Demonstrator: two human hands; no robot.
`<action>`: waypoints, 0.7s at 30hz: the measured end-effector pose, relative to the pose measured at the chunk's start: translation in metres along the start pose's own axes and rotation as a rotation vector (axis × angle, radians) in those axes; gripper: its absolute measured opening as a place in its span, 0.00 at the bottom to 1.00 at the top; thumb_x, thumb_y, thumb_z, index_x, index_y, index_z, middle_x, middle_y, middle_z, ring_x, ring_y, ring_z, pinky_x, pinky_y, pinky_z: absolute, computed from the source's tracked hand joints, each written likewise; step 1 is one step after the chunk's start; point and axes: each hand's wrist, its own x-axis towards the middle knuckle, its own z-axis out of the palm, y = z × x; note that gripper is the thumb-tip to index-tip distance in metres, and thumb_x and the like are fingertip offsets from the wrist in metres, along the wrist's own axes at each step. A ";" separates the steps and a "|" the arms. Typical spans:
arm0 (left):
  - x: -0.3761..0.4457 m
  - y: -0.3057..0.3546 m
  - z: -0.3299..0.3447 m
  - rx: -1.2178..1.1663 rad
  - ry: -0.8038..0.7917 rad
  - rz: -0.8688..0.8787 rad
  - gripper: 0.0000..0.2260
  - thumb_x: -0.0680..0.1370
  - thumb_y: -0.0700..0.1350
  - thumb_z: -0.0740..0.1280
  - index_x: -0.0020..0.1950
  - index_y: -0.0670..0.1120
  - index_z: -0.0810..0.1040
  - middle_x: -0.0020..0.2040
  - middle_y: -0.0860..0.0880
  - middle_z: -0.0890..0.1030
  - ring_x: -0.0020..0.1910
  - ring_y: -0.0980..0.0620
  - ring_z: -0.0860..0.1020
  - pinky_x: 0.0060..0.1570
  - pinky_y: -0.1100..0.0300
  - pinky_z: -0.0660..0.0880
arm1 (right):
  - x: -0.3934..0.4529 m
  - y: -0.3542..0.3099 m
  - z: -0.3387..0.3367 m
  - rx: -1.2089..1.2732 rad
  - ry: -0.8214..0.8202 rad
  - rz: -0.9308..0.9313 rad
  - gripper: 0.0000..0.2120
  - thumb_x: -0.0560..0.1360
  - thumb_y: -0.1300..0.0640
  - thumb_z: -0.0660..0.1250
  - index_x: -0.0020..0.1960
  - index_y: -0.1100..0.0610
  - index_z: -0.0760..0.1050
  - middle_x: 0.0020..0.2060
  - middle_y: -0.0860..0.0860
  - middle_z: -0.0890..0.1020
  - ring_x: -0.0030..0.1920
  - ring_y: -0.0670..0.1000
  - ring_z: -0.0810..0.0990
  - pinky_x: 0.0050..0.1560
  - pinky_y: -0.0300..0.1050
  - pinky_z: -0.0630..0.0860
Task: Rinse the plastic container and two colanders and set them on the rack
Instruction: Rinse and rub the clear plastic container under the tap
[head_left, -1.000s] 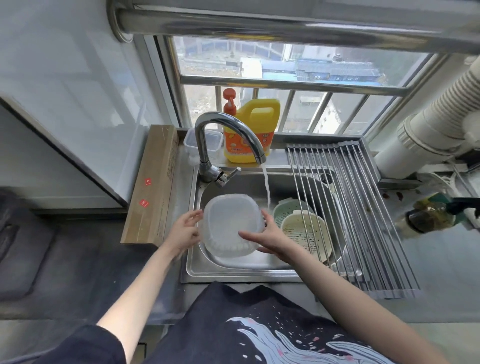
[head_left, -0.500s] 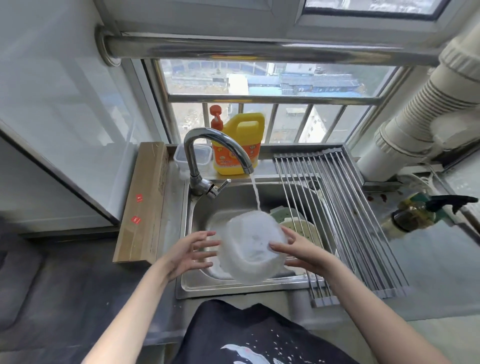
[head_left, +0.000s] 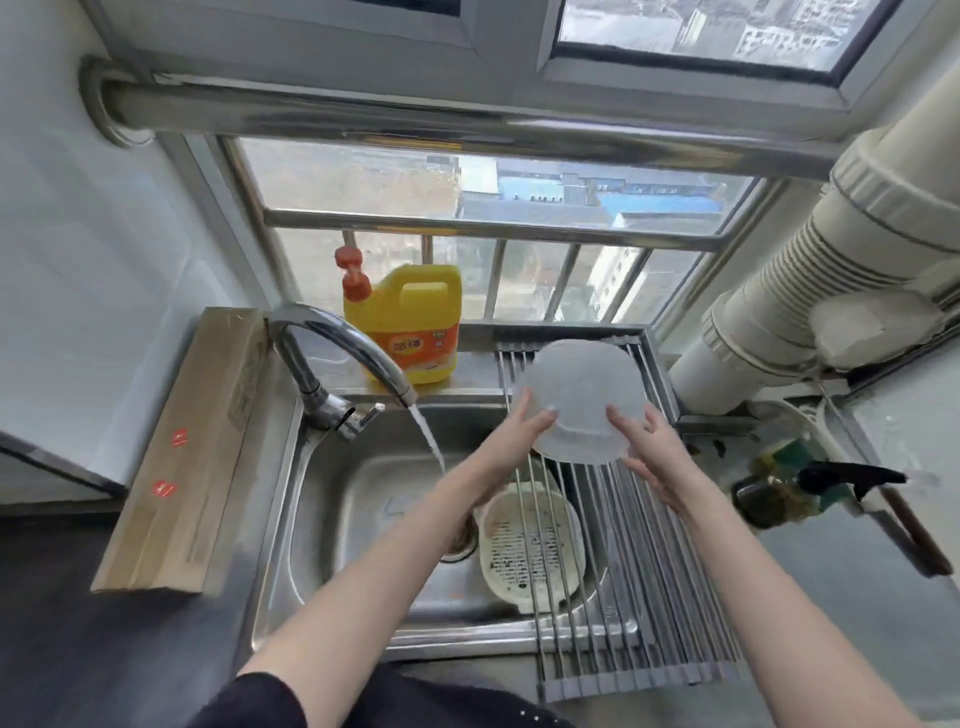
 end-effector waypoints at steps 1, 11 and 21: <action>0.016 0.002 0.000 0.038 0.051 0.029 0.29 0.82 0.51 0.57 0.78 0.52 0.47 0.73 0.51 0.64 0.71 0.51 0.62 0.68 0.55 0.58 | 0.014 -0.004 0.002 -0.029 -0.005 -0.016 0.22 0.76 0.50 0.68 0.67 0.50 0.66 0.56 0.47 0.76 0.50 0.45 0.78 0.47 0.41 0.76; 0.113 -0.016 -0.003 0.284 0.389 0.021 0.26 0.82 0.48 0.57 0.78 0.47 0.51 0.77 0.46 0.57 0.76 0.46 0.56 0.74 0.45 0.55 | 0.112 -0.004 0.003 -0.358 0.030 -0.139 0.33 0.75 0.43 0.67 0.75 0.52 0.59 0.65 0.50 0.73 0.63 0.52 0.71 0.59 0.44 0.67; 0.135 -0.031 0.000 0.323 0.467 -0.042 0.27 0.81 0.48 0.56 0.78 0.54 0.48 0.70 0.42 0.60 0.68 0.44 0.64 0.69 0.52 0.61 | 0.125 0.014 0.004 -0.709 0.167 -0.283 0.40 0.77 0.39 0.61 0.79 0.52 0.45 0.78 0.51 0.51 0.77 0.52 0.53 0.74 0.53 0.56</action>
